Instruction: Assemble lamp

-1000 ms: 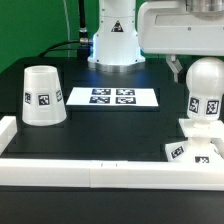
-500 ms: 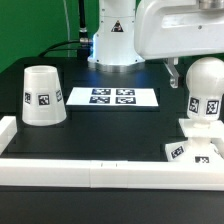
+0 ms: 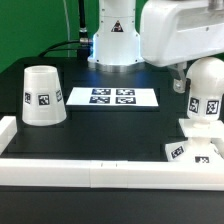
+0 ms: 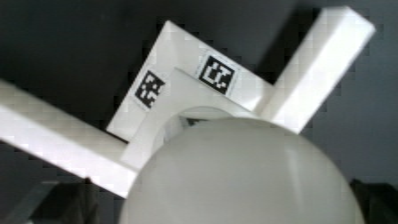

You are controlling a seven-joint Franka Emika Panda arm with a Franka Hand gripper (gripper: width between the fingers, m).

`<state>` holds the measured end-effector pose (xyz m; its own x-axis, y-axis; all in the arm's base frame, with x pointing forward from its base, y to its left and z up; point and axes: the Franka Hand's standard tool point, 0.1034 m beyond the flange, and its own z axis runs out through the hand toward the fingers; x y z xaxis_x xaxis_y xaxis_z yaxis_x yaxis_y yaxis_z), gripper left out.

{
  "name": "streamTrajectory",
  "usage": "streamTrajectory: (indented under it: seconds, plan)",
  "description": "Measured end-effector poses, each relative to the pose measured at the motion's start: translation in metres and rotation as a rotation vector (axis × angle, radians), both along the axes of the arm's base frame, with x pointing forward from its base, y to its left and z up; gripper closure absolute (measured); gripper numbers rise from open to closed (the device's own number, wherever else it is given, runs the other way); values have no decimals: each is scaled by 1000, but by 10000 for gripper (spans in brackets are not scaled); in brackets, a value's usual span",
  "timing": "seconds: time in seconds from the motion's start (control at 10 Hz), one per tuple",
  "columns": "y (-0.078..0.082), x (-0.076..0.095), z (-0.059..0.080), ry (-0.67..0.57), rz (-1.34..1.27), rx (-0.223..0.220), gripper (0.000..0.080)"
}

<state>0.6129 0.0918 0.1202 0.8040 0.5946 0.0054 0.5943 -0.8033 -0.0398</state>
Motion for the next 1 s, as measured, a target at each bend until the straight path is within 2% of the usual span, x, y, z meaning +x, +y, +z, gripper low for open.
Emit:
streamTrajectory:
  seconds: [0.5,1.0]
  plan:
    - [3,2,-2,-19,496,-32,101]
    - [3,3,-1,-22,716,-39,101]
